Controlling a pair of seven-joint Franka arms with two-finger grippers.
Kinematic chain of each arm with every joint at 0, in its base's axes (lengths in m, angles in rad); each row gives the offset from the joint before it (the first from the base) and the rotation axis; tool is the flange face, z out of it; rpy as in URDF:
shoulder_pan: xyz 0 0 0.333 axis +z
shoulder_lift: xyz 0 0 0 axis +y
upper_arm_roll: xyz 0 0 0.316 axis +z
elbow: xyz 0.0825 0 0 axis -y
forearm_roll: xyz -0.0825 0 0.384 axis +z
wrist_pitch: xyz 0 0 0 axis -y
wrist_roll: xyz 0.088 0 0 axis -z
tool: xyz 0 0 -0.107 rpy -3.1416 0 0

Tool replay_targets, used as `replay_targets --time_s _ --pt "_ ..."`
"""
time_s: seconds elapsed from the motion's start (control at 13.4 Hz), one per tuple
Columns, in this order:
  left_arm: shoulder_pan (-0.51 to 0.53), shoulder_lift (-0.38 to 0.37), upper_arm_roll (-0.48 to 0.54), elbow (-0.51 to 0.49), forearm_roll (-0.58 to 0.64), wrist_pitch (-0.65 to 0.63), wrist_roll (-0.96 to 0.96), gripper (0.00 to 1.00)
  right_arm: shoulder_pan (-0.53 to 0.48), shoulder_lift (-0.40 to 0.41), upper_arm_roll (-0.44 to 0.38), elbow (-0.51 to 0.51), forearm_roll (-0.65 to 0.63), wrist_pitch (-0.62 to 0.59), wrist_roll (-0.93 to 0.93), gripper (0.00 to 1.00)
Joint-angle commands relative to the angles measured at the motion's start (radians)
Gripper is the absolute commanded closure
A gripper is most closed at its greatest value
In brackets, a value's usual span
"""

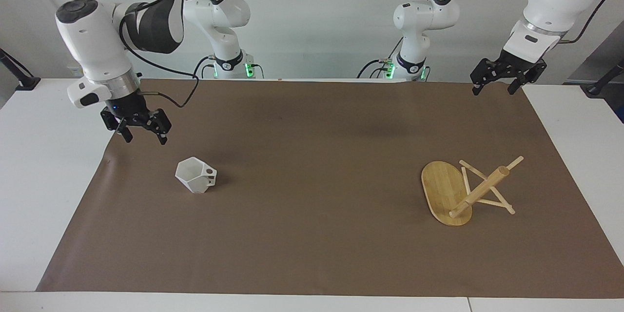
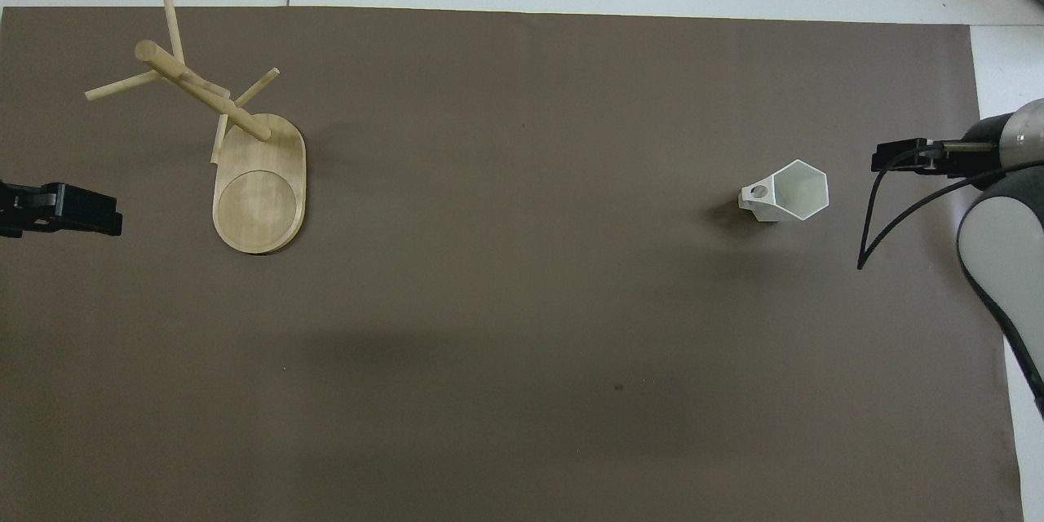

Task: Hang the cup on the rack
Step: 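Move the right gripper toward the white cup's rim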

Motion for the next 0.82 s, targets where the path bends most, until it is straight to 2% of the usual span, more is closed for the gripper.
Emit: replay_targets --time_s 0.0,0.45,0.75 --pt "0.002 -0.027 -0.001 -0.036 0.009 0.032 0.003 0.00 0.001 0.035 0.001 -0.039 -0.010 0.081 -0.024 0.00" --pt "0.002 -0.027 -0.001 -0.036 0.009 0.041 0.003 0.00 0.009 0.090 0.006 -0.076 -0.010 0.173 -0.020 0.00" --pt "0.000 -0.025 -0.002 -0.041 0.009 0.084 -0.002 0.00 0.009 0.093 0.009 -0.118 -0.010 0.192 -0.024 0.00"
